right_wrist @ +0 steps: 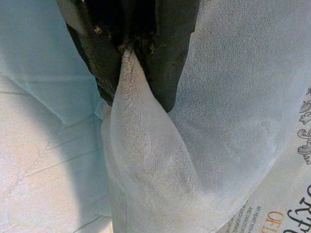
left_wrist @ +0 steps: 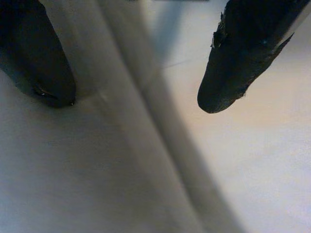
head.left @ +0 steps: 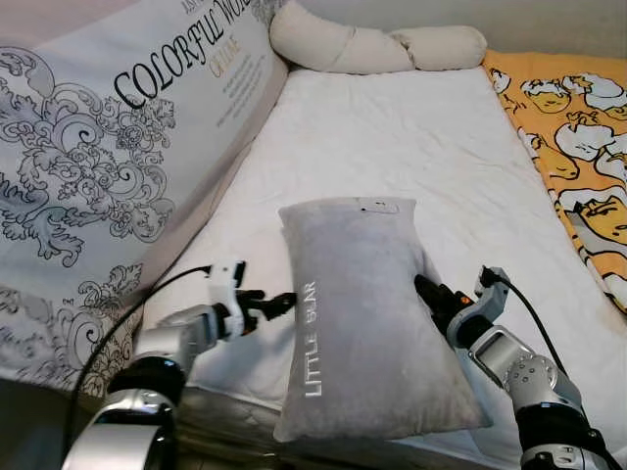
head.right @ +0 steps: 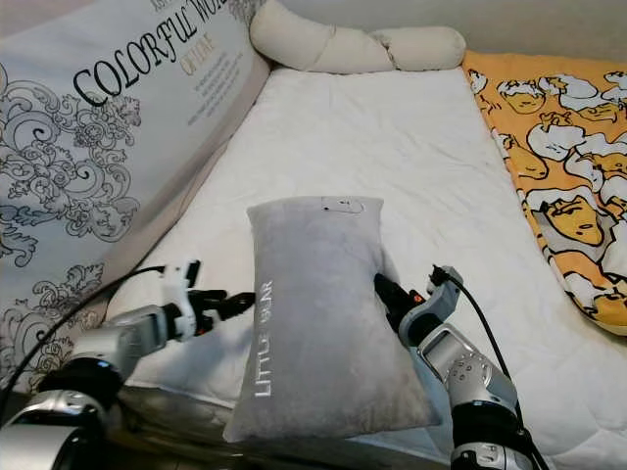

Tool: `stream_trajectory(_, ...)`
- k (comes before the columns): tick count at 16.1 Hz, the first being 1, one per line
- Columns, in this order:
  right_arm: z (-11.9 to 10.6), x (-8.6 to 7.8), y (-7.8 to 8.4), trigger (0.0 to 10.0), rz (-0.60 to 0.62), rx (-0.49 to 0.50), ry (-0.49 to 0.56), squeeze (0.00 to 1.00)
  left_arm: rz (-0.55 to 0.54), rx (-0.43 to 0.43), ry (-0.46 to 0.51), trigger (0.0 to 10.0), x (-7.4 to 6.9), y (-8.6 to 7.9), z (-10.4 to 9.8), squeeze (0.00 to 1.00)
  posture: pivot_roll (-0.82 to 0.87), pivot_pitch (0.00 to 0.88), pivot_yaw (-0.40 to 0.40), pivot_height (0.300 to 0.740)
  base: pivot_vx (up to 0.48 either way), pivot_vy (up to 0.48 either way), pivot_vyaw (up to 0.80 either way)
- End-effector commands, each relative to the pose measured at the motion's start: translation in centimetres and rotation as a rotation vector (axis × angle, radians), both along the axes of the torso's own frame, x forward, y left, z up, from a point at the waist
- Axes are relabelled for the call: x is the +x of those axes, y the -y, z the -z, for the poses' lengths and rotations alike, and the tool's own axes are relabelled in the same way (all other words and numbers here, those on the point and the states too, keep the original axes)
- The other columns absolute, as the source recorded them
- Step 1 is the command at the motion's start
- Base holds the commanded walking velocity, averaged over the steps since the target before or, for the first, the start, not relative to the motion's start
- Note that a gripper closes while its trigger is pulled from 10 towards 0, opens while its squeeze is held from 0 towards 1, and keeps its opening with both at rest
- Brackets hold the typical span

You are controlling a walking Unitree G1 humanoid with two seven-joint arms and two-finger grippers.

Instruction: Clean up the room

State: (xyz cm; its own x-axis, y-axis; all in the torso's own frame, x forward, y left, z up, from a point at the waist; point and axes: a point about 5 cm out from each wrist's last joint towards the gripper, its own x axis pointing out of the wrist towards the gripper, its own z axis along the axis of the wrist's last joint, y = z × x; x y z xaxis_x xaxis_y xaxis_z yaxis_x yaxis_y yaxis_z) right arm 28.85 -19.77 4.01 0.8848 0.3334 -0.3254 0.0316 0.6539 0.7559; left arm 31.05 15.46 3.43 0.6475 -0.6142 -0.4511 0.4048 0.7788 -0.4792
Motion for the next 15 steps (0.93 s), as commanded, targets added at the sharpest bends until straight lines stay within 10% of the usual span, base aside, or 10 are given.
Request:
stream_trajectory(1,-0.6,0.5,0.0,0.0,0.003,0.005,0.029,0.0,0.021,-0.055,0.023,10.0,0.4,0.7,-0.6,1.0,0.03,0.0,0.11,0.74,0.0,0.0,0.0)
stream_trajectory(6,-1.9,1.4,-1.4,0.0,-0.075,0.052,0.092,0.0,0.045,-0.339,0.034,10.0,1.0,4.3,-2.0,1.0,0.03,0.0,0.062,0.74,0.0,0.0,0.0)
stream_trajectory(11,-2.6,2.1,-3.1,0.0,-0.167,0.048,0.122,0.0,-0.01,-0.734,0.035,10.0,1.8,4.9,-5.0,1.0,0.03,0.0,0.051,0.74,0.0,0.0,0.0)
stream_trajectory(15,-2.4,1.9,-2.8,0.0,-0.161,0.046,0.117,0.0,-0.083,-0.893,0.021,10.0,2.3,3.9,-5.9,1.0,0.02,0.0,0.054,0.74,0.0,0.0,0.0)
